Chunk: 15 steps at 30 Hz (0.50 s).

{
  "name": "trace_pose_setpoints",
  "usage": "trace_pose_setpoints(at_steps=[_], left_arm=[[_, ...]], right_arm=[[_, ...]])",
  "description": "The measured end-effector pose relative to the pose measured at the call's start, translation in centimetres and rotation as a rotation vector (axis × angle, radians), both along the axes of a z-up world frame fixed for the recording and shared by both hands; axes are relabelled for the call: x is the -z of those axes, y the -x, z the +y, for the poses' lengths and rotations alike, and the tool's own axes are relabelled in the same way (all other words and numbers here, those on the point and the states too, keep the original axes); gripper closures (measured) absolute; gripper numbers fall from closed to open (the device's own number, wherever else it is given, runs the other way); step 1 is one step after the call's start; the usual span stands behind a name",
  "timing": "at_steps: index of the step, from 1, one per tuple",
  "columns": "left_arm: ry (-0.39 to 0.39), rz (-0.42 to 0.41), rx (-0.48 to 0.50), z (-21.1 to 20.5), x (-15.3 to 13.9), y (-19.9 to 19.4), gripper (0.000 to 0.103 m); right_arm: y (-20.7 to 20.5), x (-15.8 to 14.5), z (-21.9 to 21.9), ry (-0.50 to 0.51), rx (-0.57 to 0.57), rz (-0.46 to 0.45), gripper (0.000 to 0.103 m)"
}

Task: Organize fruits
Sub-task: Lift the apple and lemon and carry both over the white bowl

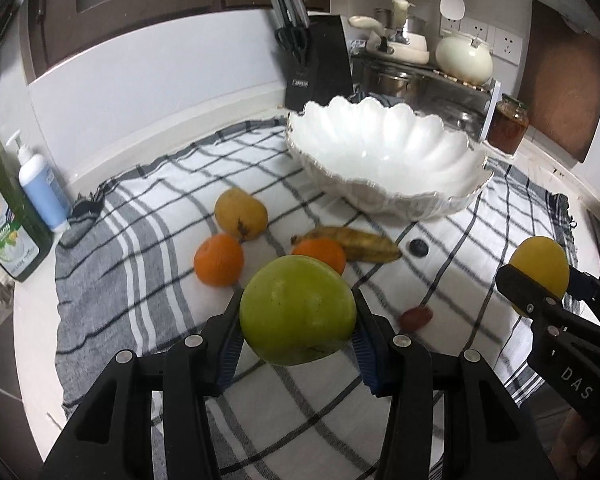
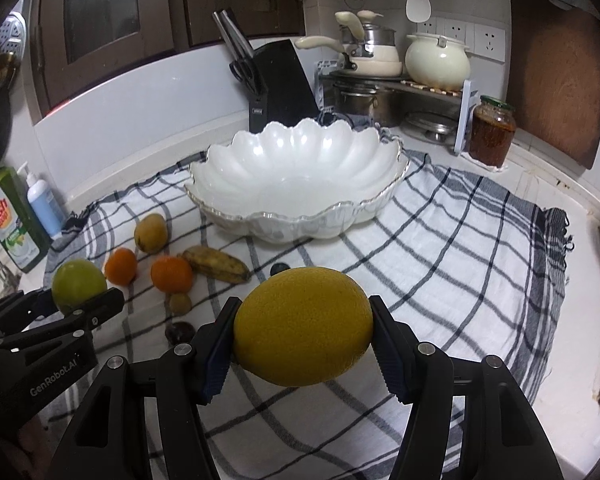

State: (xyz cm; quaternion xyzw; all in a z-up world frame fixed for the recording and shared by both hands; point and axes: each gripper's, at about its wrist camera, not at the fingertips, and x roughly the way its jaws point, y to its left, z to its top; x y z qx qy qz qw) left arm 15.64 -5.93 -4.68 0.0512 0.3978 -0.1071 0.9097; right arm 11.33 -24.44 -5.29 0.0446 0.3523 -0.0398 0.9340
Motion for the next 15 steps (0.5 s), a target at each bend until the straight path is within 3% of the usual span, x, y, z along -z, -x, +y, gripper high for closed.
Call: trace_pose_setpoints(at_steps=[15], left_arm=[[0.043,-0.05,0.05,-2.6,-3.5,-3.4,0.055]], right_arm=[[-3.5,-3.9,-2.5,0.014,0.013,-0.07,0.04]])
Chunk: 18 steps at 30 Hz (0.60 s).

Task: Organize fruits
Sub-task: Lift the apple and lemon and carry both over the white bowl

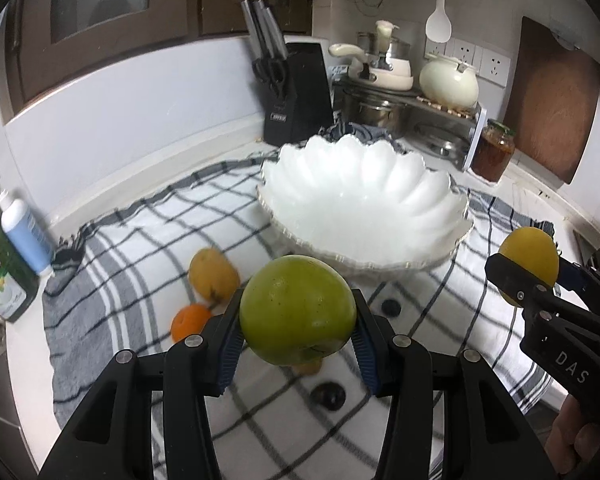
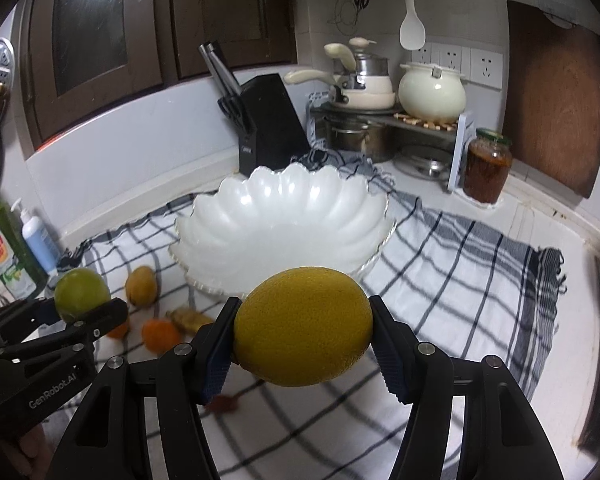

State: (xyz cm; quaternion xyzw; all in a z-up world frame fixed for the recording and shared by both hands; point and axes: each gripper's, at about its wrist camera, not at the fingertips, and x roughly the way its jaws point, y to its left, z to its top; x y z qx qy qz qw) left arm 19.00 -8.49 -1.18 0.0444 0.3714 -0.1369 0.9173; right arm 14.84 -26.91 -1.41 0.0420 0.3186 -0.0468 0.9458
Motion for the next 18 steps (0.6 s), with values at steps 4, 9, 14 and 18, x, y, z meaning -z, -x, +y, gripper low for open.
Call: trace_pose_setpoints(at_steps=[4,9,14,18], left_arm=[[-0.001,-0.023,0.012,-0.9,-0.9,-1.2,0.055],[-0.011,-0.041,0.048,-2.2,-1.8,-2.8,0.055],[-0.024,-0.071,0.055,-3.2,-2.4,-4.6,0.055],[-0.026,-0.063,0.067,-4.0,-2.0,-6.7,0.055]], right_arm=[[-1.2,-0.9,-0.7,0.007,0.003,-0.012,0.04],[-2.7,-1.7,-1.5,0.017,0.005,-0.025,0.04],[-4.8,-2.0,-2.4,0.014,-0.009,-0.021,0.04],[-6.7,-1.7,-2.9,0.012,-0.017,-0.002,0.04]])
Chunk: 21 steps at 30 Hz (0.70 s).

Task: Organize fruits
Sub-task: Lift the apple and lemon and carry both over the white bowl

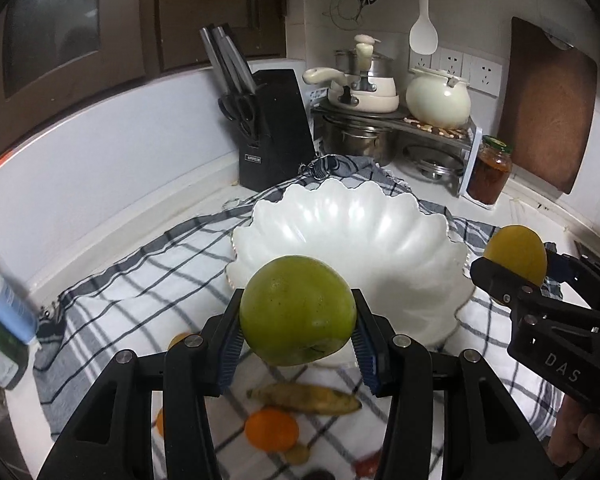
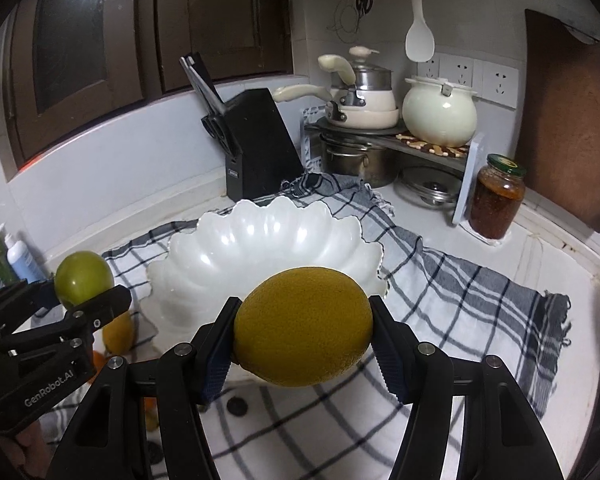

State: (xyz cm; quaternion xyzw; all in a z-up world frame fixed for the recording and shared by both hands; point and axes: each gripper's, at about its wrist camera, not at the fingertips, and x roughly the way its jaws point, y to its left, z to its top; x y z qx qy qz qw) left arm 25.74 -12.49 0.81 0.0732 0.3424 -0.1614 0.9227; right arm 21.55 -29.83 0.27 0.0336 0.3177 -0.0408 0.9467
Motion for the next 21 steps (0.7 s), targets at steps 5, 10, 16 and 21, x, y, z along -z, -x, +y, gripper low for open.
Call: trace_pose_setpoints(at_steps=[5,10,16,21], left_arm=[[-0.017,0.026,0.006,-0.7,1.5,-2.5,0.055],[-0.008,0.086,0.012,-1.0,3.4,-4.1,0.055],[-0.011,0.135,0.022,-1.4,4.8,-4.8,0.055],[-0.014,0.149,0.023,-1.4,5.1,-4.9,0.053]], right_arm=[[-2.4,1.1,-0.6,0.01,-0.002,0.041,0.04],[-4.0,2.7,-0.6,-0.001,-0.011,0.092,0.04],[-5.0,4.0,-0.6,-0.012,-0.027,0.135,0.04],[-5.4,4.2,-0.4,-0.002,-0.034,0.14,0.04]])
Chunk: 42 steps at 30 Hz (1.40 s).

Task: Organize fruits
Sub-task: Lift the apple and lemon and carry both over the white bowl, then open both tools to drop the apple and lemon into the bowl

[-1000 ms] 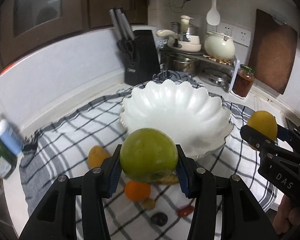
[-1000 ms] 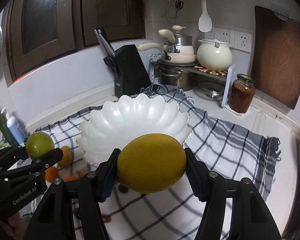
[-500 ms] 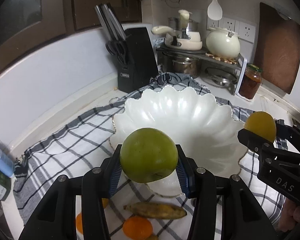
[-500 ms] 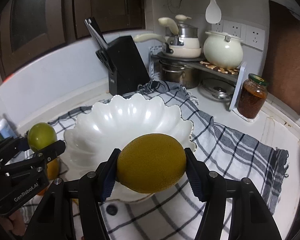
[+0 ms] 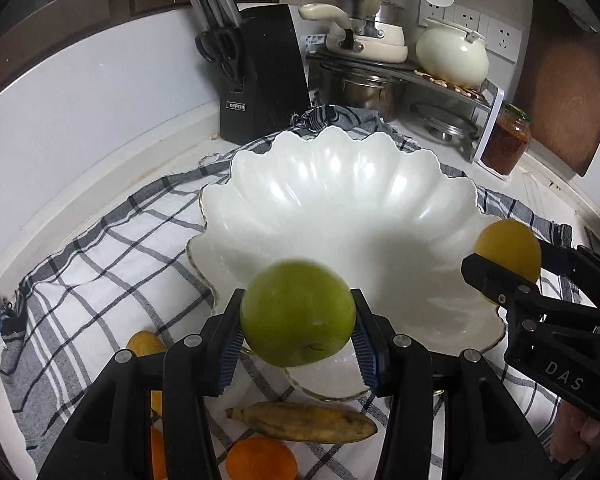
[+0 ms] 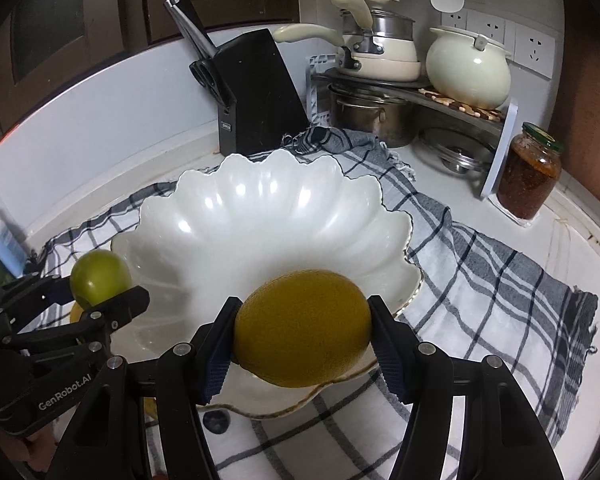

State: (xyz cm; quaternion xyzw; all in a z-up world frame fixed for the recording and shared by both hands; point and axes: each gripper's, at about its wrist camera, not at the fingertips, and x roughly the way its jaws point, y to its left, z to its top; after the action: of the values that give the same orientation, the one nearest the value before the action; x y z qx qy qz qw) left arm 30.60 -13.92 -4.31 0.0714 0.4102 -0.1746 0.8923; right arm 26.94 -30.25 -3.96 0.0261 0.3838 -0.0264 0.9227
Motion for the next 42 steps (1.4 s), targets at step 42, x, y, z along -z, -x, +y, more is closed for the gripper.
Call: trace_pose_setpoints(at_steps=[42], left_arm=[[-0.019,-0.187,-0.164,6.0,-5.6,11.0,0.012]], right_arm=[[10.7,-4.9,3.8,0.06,0.053,-0.185,0.013]])
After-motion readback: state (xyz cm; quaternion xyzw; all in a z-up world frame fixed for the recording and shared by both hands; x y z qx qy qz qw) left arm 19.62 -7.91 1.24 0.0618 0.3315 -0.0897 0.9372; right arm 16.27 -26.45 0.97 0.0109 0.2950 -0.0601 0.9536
